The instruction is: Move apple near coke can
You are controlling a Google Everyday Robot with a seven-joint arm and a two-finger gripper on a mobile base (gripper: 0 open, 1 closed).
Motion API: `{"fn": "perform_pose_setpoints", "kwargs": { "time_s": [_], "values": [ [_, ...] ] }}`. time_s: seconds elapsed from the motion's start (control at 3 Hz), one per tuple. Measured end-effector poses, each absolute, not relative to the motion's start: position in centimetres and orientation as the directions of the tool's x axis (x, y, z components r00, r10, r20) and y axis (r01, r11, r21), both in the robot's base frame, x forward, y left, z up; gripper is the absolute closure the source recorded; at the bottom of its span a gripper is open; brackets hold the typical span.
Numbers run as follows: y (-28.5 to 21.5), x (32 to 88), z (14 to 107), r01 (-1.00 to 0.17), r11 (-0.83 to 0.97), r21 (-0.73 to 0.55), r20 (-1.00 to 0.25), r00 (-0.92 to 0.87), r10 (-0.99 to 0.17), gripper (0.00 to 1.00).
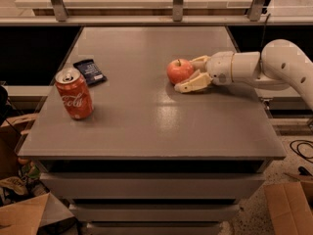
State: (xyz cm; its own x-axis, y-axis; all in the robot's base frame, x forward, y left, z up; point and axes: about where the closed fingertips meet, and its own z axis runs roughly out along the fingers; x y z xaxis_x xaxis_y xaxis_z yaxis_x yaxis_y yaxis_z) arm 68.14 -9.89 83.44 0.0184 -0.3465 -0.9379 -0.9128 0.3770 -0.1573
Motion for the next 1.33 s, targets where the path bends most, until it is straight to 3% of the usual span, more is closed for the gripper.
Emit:
{"fn": "perform_pose_setpoints", "kwargs": {
  "time_s": [0.33,0.67,1.33],
  "values": [
    [-9.9,68.1,83.4,-0.913,0.377,-0.157,-0.938,0.019,-0.347,0.12],
    [-9.9,68.1,83.5,-0.913,0.377,-0.157,-0.938,0.019,-0.347,0.00],
    [-9.1,67.3,86.4,-0.932,0.317,-0.175,-0.933,0.053,-0.356,0.00]
  ]
}}
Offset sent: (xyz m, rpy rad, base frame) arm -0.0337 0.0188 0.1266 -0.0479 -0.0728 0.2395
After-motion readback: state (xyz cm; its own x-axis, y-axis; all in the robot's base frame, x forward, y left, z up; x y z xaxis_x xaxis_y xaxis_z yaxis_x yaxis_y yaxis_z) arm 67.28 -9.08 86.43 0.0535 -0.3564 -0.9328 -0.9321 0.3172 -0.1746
